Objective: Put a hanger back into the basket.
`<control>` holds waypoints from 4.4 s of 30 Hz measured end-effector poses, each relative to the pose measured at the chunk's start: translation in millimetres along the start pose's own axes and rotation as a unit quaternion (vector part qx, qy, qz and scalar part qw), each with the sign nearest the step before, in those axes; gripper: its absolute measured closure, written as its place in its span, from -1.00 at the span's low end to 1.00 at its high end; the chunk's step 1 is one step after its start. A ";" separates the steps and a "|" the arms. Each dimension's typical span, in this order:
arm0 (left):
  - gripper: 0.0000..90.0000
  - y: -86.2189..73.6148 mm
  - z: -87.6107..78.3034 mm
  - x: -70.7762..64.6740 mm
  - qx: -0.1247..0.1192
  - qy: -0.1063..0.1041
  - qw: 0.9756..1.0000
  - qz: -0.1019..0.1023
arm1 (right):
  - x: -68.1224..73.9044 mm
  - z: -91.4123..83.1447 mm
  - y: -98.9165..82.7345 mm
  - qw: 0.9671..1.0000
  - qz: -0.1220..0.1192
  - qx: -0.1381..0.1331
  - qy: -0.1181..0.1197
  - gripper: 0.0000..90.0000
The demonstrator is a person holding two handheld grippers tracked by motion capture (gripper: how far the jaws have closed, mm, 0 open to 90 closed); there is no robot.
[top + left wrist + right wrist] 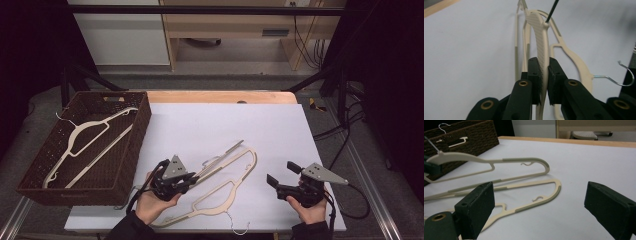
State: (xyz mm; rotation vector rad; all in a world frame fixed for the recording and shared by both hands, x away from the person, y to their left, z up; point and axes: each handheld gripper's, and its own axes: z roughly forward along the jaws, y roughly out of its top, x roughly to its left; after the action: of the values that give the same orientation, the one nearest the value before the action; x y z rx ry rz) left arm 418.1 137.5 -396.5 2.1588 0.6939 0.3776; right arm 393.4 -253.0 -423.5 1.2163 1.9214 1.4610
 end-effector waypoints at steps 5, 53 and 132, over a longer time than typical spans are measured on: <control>0.91 -3.3 -6.0 19.1 -0.007 0.018 0.999 -0.027 | -0.8 1.0 -1.5 1.000 0.000 0.004 0.001 -0.80; 0.92 62.3 -136.2 69.6 -0.105 0.014 0.994 -0.021 | 0.0 -4.5 1.7 1.000 -0.012 -0.005 0.000 -0.94; 0.92 -58.4 -197.2 249.1 -0.031 0.139 0.981 -0.133 | 0.0 0.4 -1.1 1.000 -0.019 0.005 -0.006 -0.94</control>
State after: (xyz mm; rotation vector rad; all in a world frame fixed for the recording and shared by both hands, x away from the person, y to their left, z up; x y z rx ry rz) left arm 502.6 437.6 -312.1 1.9410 1.0993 0.5556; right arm 393.3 -252.8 -424.6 1.1835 1.9358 1.4242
